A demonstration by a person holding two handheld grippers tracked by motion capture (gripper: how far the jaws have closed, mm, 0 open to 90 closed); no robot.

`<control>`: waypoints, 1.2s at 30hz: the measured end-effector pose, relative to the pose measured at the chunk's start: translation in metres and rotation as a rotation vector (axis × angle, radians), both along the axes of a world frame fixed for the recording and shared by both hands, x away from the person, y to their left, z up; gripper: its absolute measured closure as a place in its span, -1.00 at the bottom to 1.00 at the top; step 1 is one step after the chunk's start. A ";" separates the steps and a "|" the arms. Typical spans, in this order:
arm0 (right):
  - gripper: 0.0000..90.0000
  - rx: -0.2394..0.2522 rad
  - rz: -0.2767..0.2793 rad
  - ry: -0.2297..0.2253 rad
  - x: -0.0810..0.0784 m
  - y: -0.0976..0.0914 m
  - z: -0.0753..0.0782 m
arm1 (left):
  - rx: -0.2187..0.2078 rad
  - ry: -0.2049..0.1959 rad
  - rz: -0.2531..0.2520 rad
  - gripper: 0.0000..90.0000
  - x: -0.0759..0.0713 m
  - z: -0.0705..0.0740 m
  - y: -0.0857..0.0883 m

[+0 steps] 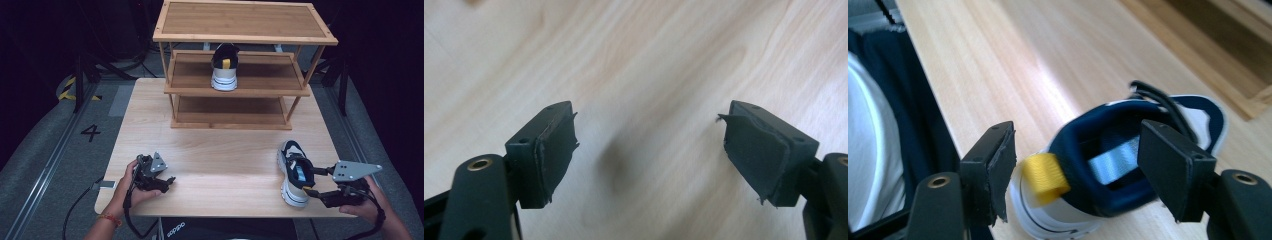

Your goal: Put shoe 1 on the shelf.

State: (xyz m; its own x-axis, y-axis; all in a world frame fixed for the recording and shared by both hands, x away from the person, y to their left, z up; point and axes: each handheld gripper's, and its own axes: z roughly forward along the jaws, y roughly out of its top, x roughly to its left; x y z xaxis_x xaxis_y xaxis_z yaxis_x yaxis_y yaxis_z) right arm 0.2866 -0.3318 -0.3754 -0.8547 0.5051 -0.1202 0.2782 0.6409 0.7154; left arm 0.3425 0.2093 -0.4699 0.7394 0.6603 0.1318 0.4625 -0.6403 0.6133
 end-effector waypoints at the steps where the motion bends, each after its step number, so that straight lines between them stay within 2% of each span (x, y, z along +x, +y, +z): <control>1: -0.28 -0.010 0.015 0.015 0.000 0.003 -0.001 | -0.014 0.001 0.002 -0.54 0.000 -0.001 0.003; 3: -0.29 -0.038 0.045 0.054 0.000 0.011 -0.004 | -0.037 0.008 0.013 -0.55 0.000 -0.003 0.006; 6: -0.31 -0.136 0.068 0.083 0.001 0.022 -0.011 | -0.061 0.005 0.018 -0.56 0.000 -0.005 0.008; 10: -0.34 -0.195 0.109 0.153 0.008 0.029 -0.018 | -0.128 0.031 0.032 -0.60 0.004 -0.009 0.008; 12: -0.26 -0.219 0.108 0.178 0.014 0.033 -0.020 | -0.162 0.050 0.044 -0.61 0.005 -0.012 0.008; 15: -0.14 -0.258 0.115 0.200 0.022 0.038 -0.024 | -0.155 0.043 0.033 -0.64 0.007 -0.012 0.010; 18: 0.17 -0.295 0.120 0.275 0.034 0.042 -0.032 | -0.156 0.042 0.027 -0.65 0.007 -0.012 0.010; 21: 0.34 -0.272 0.133 0.292 0.040 0.040 -0.034 | -0.159 0.045 0.031 -0.64 0.007 -0.012 0.009; 24: 0.36 -0.250 0.148 0.286 0.040 0.040 -0.035 | -0.162 0.047 0.032 -0.65 0.007 -0.012 0.009; 26: 0.40 -0.240 0.150 0.263 0.039 0.038 -0.036 | -0.157 0.049 0.032 -0.64 0.007 -0.012 0.009; 28: 0.43 -0.206 0.153 0.276 0.040 0.038 -0.036 | -0.163 0.045 0.030 -0.64 0.008 -0.012 0.009; 31: 0.43 -0.224 0.158 0.249 0.037 0.043 -0.037 | -0.156 0.041 0.026 -0.64 0.008 -0.012 0.010; 36: 0.44 -0.208 0.180 0.248 0.035 0.050 -0.036 | -0.162 0.045 0.021 -0.65 0.009 -0.012 0.010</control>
